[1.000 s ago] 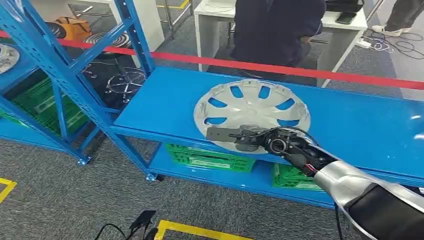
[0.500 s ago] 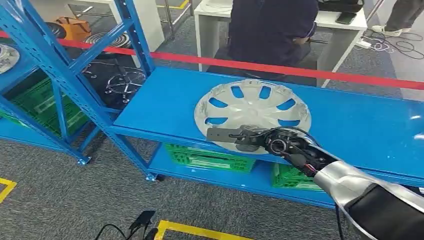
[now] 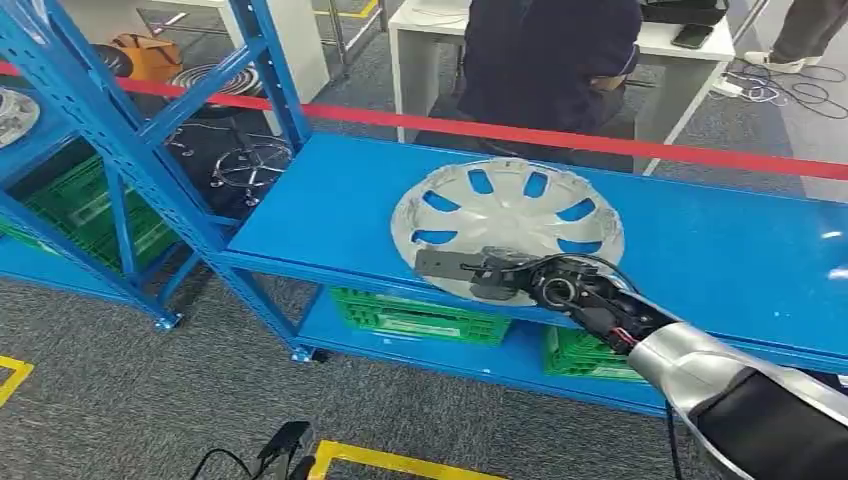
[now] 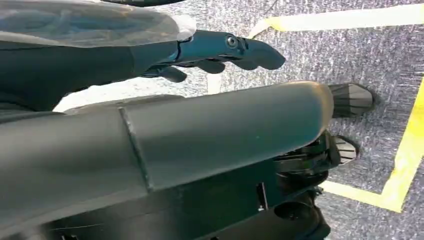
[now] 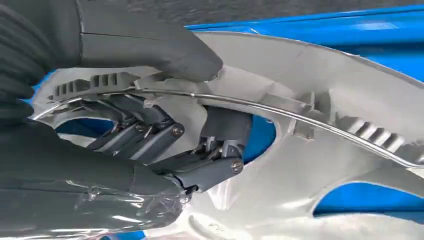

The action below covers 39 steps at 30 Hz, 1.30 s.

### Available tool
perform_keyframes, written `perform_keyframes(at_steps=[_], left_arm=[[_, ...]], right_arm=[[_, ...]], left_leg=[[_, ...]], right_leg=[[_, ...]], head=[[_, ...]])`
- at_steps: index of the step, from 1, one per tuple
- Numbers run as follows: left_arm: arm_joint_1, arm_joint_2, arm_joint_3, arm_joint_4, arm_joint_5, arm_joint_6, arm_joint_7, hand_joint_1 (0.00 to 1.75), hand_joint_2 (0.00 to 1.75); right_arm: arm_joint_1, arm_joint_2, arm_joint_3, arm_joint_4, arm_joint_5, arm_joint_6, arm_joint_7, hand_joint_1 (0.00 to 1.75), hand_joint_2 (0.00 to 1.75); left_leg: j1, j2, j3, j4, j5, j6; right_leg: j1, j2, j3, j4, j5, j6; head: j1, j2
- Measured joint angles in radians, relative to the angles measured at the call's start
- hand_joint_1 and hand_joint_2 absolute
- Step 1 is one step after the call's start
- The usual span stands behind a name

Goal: Take the parts from the cabinet and place them on the table.

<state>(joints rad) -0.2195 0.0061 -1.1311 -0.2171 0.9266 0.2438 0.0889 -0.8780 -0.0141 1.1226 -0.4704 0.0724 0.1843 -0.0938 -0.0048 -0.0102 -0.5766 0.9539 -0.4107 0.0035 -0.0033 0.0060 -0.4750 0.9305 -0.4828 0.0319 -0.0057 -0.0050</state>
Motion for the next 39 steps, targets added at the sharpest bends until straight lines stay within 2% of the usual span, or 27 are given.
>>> perform_keyframes(at_steps=[5, 14, 18, 24, 39], left_arm=[[0.008, 0.000, 0.000, 0.000, 0.012, 0.009, -0.013, 0.00, 0.00], [0.017, 0.000, 0.000, 0.000, 0.021, 0.019, -0.023, 0.00, 0.00], [0.020, 0.003, 0.000, 0.000, 0.023, 0.020, -0.025, 0.00, 0.00], [0.024, 0.008, 0.000, 0.000, 0.024, 0.024, -0.025, 0.00, 0.00], [0.027, 0.016, 0.000, 0.000, 0.030, 0.018, -0.029, 0.00, 0.00]], right_arm=[[0.000, -0.010, -0.079, -0.003, -0.124, -0.090, -0.140, 1.75, 1.75], [0.032, -0.016, -0.228, -0.089, -0.232, -0.207, -0.287, 1.75, 1.75], [0.062, -0.019, -0.295, -0.157, -0.265, -0.236, -0.319, 1.75, 1.75], [0.102, -0.030, -0.384, -0.272, -0.297, -0.257, -0.331, 1.75, 1.75], [0.182, -0.050, -0.516, -0.519, -0.311, -0.285, -0.352, 1.75, 1.75]], left_leg=[[0.000, 0.000, 0.000, 0.000, 0.000, 0.000], [0.000, 0.000, 0.000, 0.000, 0.000, 0.000], [0.000, 0.000, 0.000, 0.000, 0.000, 0.000], [0.000, 0.000, 0.000, 0.000, 0.000, 0.000], [0.000, 0.000, 0.000, 0.000, 0.000, 0.000]], right_leg=[[0.000, 0.000, 0.000, 0.000, 0.000, 0.000], [0.000, 0.000, 0.000, 0.000, 0.000, 0.000], [0.000, 0.000, -0.001, 0.000, 0.000, 0.000], [0.000, 0.000, -0.001, 0.000, 0.000, 0.000], [0.000, 0.000, -0.001, 0.000, 0.000, 0.000]], head=[[0.000, 0.000], [0.000, 0.000], [0.000, 0.000], [0.000, 0.000], [0.000, 0.000]])
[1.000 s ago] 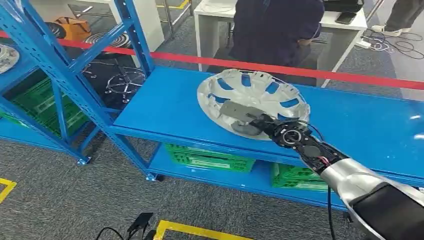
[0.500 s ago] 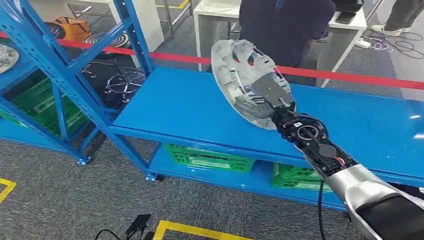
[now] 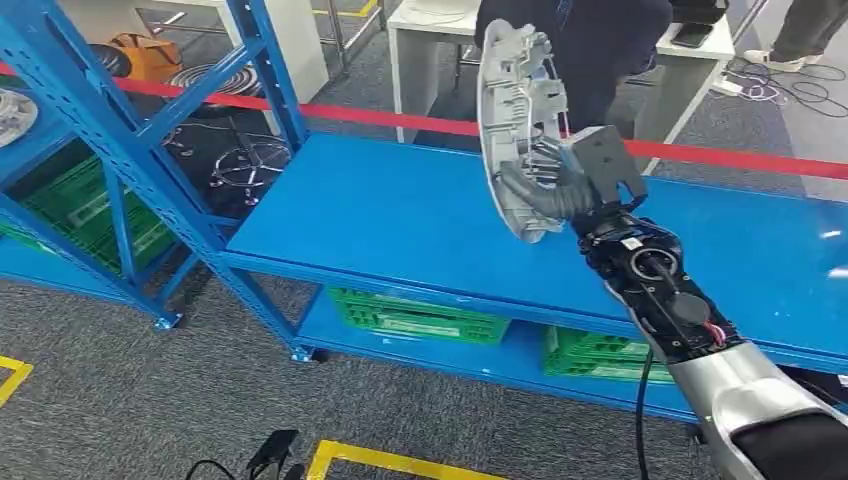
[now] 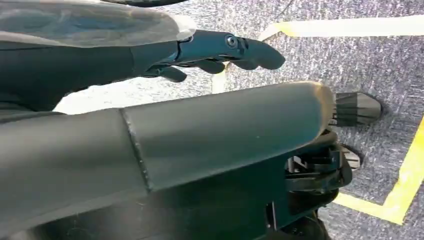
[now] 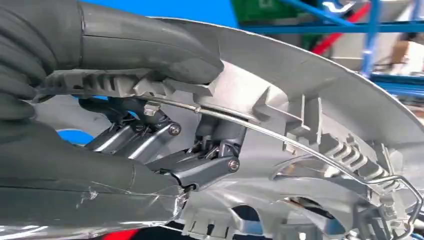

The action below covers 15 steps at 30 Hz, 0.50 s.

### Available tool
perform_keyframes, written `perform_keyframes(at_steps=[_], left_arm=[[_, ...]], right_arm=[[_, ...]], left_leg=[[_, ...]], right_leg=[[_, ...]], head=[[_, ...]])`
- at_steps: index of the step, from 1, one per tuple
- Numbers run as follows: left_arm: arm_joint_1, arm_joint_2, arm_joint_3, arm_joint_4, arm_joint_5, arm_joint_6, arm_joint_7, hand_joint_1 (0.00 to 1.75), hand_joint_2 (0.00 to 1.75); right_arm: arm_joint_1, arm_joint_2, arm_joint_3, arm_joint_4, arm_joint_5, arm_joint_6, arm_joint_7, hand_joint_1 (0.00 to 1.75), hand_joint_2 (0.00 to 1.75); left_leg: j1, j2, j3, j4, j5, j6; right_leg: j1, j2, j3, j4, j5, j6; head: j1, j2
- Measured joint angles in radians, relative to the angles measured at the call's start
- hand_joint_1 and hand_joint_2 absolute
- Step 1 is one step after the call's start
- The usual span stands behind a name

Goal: Take the parts from the cabinet and place them on the table.

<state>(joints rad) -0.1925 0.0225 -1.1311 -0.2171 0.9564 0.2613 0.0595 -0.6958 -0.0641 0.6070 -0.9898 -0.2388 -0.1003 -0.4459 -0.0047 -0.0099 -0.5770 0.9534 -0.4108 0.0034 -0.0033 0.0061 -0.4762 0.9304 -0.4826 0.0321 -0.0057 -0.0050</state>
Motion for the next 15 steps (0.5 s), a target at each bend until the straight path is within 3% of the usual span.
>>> perform_keyframes(at_steps=[15], left_arm=[[0.001, 0.006, 0.000, 0.000, 0.002, 0.000, 0.000, 0.00, 0.00]], right_arm=[[0.066, -0.001, -0.042, -0.246, 0.016, 0.002, -0.010, 1.75, 1.75]], left_leg=[[0.000, 0.000, 0.000, -0.001, 0.000, 0.000]], right_leg=[[0.000, 0.000, 0.000, 0.000, 0.000, 0.000]], head=[[0.000, 0.000]])
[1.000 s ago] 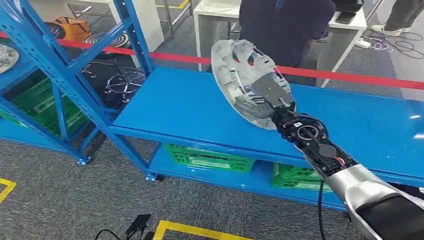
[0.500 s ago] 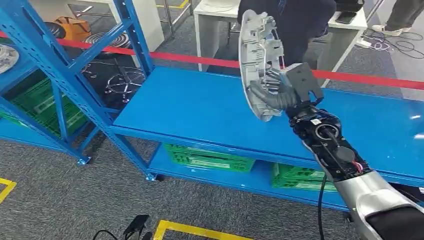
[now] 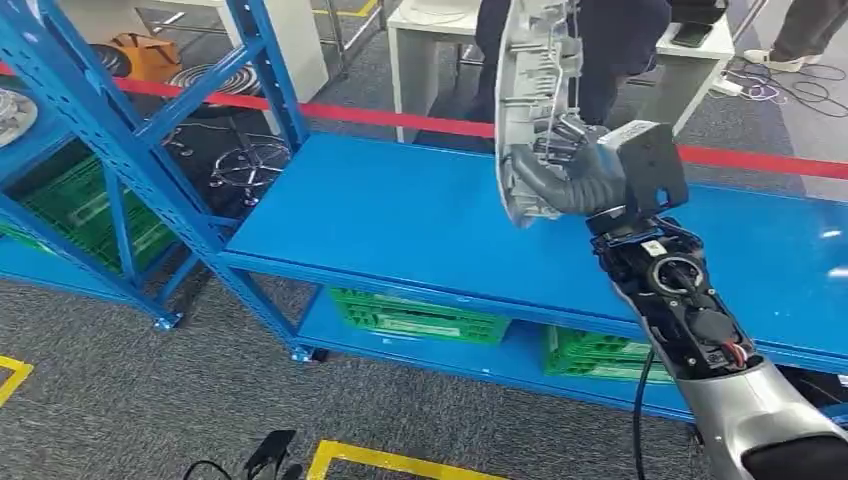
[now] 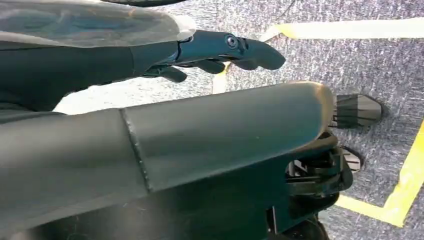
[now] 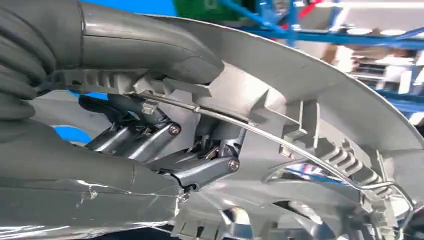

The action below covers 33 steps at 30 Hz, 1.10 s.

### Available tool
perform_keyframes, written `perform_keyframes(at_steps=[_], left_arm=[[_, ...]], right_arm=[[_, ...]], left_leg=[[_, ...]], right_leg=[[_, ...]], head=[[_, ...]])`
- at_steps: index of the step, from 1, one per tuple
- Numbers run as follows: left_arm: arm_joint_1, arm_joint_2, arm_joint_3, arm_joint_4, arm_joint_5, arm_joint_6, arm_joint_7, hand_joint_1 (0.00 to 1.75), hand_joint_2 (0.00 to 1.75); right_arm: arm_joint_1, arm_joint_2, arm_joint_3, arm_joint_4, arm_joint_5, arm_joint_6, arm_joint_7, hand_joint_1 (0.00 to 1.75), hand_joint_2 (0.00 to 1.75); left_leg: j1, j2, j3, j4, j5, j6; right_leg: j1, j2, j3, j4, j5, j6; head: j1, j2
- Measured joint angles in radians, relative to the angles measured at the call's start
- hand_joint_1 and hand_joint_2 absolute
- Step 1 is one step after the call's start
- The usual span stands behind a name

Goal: Take the parts from the cabinet and place them on the table.

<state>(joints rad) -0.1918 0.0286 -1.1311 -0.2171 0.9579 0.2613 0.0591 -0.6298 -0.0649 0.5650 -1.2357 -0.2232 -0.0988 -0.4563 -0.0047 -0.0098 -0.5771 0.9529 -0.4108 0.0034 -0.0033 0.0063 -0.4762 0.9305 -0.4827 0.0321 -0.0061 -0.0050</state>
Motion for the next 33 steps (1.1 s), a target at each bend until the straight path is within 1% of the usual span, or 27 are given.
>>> perform_keyframes(at_steps=[1, 3, 5, 8, 9, 14, 18, 20, 23, 33], left_arm=[[0.000, 0.001, 0.000, 0.000, 0.002, 0.000, 0.000, 0.00, 0.00], [0.001, 0.002, 0.000, 0.000, 0.003, 0.002, 0.001, 0.00, 0.00], [0.000, 0.002, 0.000, 0.000, 0.003, 0.003, 0.002, 0.00, 0.00], [0.001, 0.002, 0.000, 0.000, 0.003, 0.003, 0.002, 0.00, 0.00], [0.002, 0.002, 0.000, 0.000, 0.003, 0.003, 0.002, 0.00, 0.00], [0.001, 0.002, 0.000, 0.000, 0.003, 0.003, 0.008, 0.00, 0.00], [0.001, 0.001, 0.000, 0.000, 0.003, 0.004, 0.016, 0.00, 0.00], [0.000, 0.000, 0.000, 0.000, 0.003, 0.006, 0.019, 0.00, 0.00], [-0.001, -0.002, 0.000, 0.000, 0.002, 0.010, 0.019, 0.00, 0.00], [-0.007, -0.003, 0.000, 0.000, 0.000, 0.011, 0.013, 0.00, 0.00]], right_arm=[[0.006, 0.000, -0.001, -0.022, -0.027, 0.030, -0.009, 1.75, 1.75], [0.020, 0.000, -0.007, -0.063, -0.084, 0.111, -0.031, 1.75, 1.75], [0.029, 0.001, -0.008, -0.094, -0.103, 0.140, -0.037, 1.75, 1.75], [0.036, 0.001, -0.009, -0.120, -0.112, 0.147, -0.038, 1.75, 1.75], [0.040, 0.001, -0.009, -0.128, -0.123, 0.159, -0.039, 1.75, 1.75], [0.053, 0.002, -0.016, -0.155, -0.244, 0.298, -0.049, 1.75, 1.75], [0.064, 0.009, -0.015, -0.162, -0.292, 0.359, -0.047, 1.75, 1.75], [0.081, 0.020, -0.008, -0.162, -0.325, 0.412, -0.048, 1.75, 1.75], [0.089, 0.025, 0.002, -0.162, -0.362, 0.453, -0.050, 1.75, 1.75], [0.127, 0.031, 0.021, -0.177, -0.483, 0.550, -0.035, 1.75, 1.75]], left_leg=[[0.000, 0.000, 0.000, 0.000, 0.000, 0.000], [0.000, 0.000, 0.000, 0.000, 0.000, 0.000], [0.000, 0.000, 0.000, 0.000, 0.000, 0.000], [0.000, 0.000, 0.000, 0.000, 0.000, 0.000], [0.000, -0.001, 0.000, -0.001, 0.000, 0.000], [0.000, 0.000, 0.000, 0.000, 0.001, -0.001], [0.000, -0.001, 0.000, 0.000, 0.000, -0.001], [0.000, -0.001, 0.000, 0.000, 0.000, -0.001], [0.000, -0.001, 0.000, -0.001, 0.000, -0.001], [0.000, 0.000, 0.000, -0.001, 0.001, -0.001]], right_leg=[[0.000, 0.000, 0.000, 0.000, 0.000, 0.000], [0.000, 0.000, 0.000, 0.000, 0.000, 0.000], [0.000, 0.000, 0.000, 0.000, 0.000, 0.000], [0.000, 0.000, 0.000, 0.000, 0.000, 0.000], [0.000, -0.001, 0.000, 0.000, 0.000, 0.000], [0.000, 0.000, 0.000, 0.000, 0.000, 0.000], [0.000, -0.001, 0.000, 0.000, 0.000, 0.000], [0.000, -0.001, 0.000, 0.000, 0.000, 0.000], [0.000, -0.001, 0.000, 0.000, 0.000, 0.000], [0.000, -0.001, 0.000, 0.000, 0.000, 0.000]], head=[[0.000, 0.000], [0.000, 0.000], [0.000, 0.000], [0.000, 0.000], [0.000, 0.000], [0.000, 0.000], [0.000, 0.000], [0.000, 0.000], [0.000, 0.000], [0.000, 0.000]])
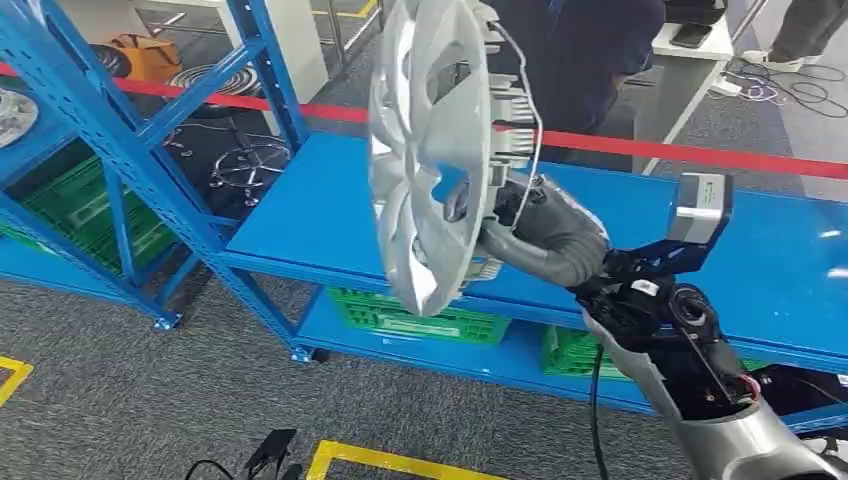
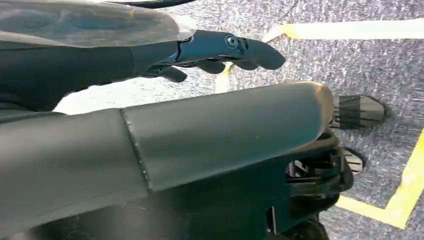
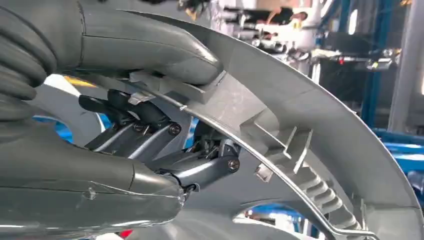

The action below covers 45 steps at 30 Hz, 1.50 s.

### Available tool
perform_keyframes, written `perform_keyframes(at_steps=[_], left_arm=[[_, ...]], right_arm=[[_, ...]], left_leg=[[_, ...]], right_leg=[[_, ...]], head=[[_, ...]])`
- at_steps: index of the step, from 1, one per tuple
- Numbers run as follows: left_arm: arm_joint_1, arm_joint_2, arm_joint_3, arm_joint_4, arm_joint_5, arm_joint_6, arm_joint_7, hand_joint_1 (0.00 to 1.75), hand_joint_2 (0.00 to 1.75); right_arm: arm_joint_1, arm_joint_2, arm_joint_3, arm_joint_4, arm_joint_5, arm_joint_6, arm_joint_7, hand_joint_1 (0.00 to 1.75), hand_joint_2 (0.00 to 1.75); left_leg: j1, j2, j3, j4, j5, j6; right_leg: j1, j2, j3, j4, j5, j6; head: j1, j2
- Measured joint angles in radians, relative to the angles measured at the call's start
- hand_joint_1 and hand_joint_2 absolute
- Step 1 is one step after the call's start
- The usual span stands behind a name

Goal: Take the parts from the cabinet and place them on the table.

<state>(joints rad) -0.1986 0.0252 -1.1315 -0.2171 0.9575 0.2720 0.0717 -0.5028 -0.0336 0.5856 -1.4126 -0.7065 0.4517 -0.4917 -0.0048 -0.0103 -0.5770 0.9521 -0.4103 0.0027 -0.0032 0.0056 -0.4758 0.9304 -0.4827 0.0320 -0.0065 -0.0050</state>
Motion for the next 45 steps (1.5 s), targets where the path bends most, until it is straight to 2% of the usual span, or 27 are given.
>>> perform_keyframes(at_steps=[9, 15, 23, 31, 37, 44, 45], left_arm=[[-0.001, 0.000, 0.000, 0.000, 0.019, -0.002, -0.030, 0.00, 0.00], [-0.001, 0.000, 0.000, 0.000, 0.031, -0.005, -0.040, 0.00, 0.00], [-0.001, -0.001, 0.002, 0.000, 0.098, -0.045, -0.104, 0.00, 0.00], [-0.002, -0.002, 0.018, 0.000, 0.127, -0.066, -0.131, 0.00, 0.00], [-0.006, -0.003, 0.043, 0.000, 0.155, -0.071, -0.202, 0.00, 0.00], [-0.011, -0.003, 0.064, 0.000, 0.161, -0.057, -0.225, 0.00, 0.00], [-0.011, -0.003, 0.067, 0.000, 0.160, -0.055, -0.225, 0.00, 1.75]], right_arm=[[0.043, 0.013, 0.024, -0.024, -0.063, 0.056, 0.010, 1.75, 1.75], [0.066, 0.014, 0.040, -0.043, -0.074, 0.066, 0.016, 1.75, 1.75], [0.084, 0.015, 0.081, -0.063, -0.068, 0.087, 0.055, 1.75, 1.75], [0.083, 0.015, 0.110, -0.065, -0.072, 0.096, 0.065, 1.75, 1.75], [0.080, 0.014, 0.122, -0.065, -0.074, 0.108, 0.066, 1.75, 1.75], [0.077, 0.014, 0.134, -0.063, -0.068, 0.110, 0.061, 1.75, 1.75], [0.077, 0.014, 0.135, -0.063, -0.066, 0.110, 0.061, 1.75, 1.75]], left_leg=[[0.000, 0.000, 0.000, 0.000, 0.000, 0.000], [0.000, 0.000, 0.000, 0.000, 0.000, 0.000], [0.000, 0.000, 0.000, 0.000, 0.000, 0.000], [0.000, 0.000, 0.000, 0.000, 0.000, 0.000], [0.000, 0.000, 0.000, 0.000, 0.000, 0.000], [0.000, 0.000, 0.000, 0.000, 0.000, 0.000], [0.000, 0.000, 0.000, 0.000, 0.000, 0.000]], right_leg=[[0.000, 0.000, 0.000, 0.000, 0.000, 0.000], [0.000, 0.000, 0.000, 0.000, 0.000, 0.000], [0.000, 0.000, 0.000, 0.000, 0.000, 0.000], [0.000, 0.000, 0.000, 0.000, 0.000, 0.000], [0.000, 0.000, 0.000, 0.000, 0.000, 0.000], [0.000, 0.000, 0.000, 0.000, 0.000, 0.000], [0.000, 0.000, 0.000, 0.000, 0.000, 0.000]], head=[[0.000, 0.000], [0.000, 0.000], [0.000, 0.000], [0.000, 0.000], [0.000, 0.000], [0.000, 0.000], [0.000, 0.000]])
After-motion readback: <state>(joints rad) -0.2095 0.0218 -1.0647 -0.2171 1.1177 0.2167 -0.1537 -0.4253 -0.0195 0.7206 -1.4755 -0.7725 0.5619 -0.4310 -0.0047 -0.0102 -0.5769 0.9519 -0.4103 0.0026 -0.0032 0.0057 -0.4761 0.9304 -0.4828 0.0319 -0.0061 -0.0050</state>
